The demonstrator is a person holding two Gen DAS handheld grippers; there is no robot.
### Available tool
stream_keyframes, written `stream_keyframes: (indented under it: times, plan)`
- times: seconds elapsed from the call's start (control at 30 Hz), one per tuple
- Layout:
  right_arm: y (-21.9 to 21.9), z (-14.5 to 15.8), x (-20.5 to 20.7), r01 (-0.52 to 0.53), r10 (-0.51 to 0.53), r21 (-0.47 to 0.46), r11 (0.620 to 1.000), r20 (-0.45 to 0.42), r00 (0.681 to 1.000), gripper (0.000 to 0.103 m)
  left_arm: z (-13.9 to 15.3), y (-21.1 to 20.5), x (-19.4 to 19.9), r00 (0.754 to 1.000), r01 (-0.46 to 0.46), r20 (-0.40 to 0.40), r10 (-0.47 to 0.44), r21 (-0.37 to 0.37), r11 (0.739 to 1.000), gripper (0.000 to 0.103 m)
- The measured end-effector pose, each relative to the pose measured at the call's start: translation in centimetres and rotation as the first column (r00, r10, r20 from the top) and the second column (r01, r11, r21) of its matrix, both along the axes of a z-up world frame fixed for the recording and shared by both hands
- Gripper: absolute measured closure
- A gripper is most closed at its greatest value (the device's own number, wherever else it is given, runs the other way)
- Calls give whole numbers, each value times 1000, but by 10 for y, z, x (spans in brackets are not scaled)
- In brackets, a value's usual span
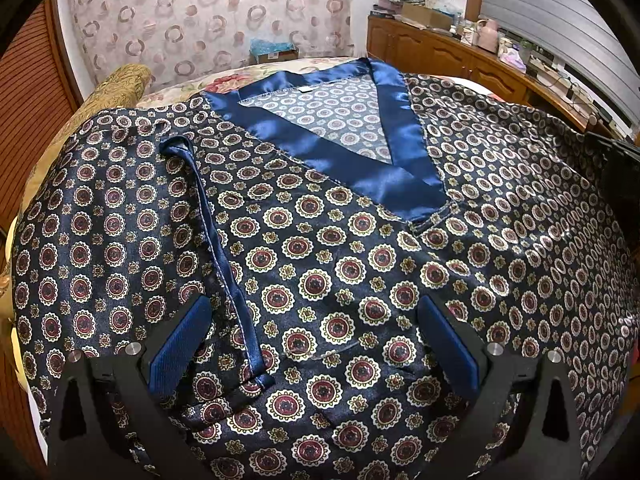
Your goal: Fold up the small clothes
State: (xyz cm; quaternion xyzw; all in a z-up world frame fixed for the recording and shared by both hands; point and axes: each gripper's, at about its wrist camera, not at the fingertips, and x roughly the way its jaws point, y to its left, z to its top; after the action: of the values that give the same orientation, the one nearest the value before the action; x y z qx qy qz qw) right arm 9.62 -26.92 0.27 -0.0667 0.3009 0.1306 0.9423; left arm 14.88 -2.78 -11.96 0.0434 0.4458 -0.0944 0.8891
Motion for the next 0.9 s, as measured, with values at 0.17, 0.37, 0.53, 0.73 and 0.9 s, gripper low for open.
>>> stream_keyframes:
  times: [0.17,0.37,0.53,0.73,0.9]
  plan:
    - [34,-10,1,-84,84,-6,996,-21,996,102,0,-1,3,1000,-7,-1,7,1,1000,0]
    - [40,-32,9,-109,110,17,994,-102,989,102,1,0,4,1000,8,-17,-8,2,1000,0]
    - [26,-30,7,-94,99,49,994,-108,989,97,5,6,-2,1000,3,-9,-4,-56,998,0]
    - [12,-6,-14,-67,70,74,995,-36,997,55,31,10,-18,995,-21,99,27,-57,998,0]
    - [-9,-5,-2,32,-29,78,996,-39,999,55,59,9,-34,978,-29,204,40,-58,998,0]
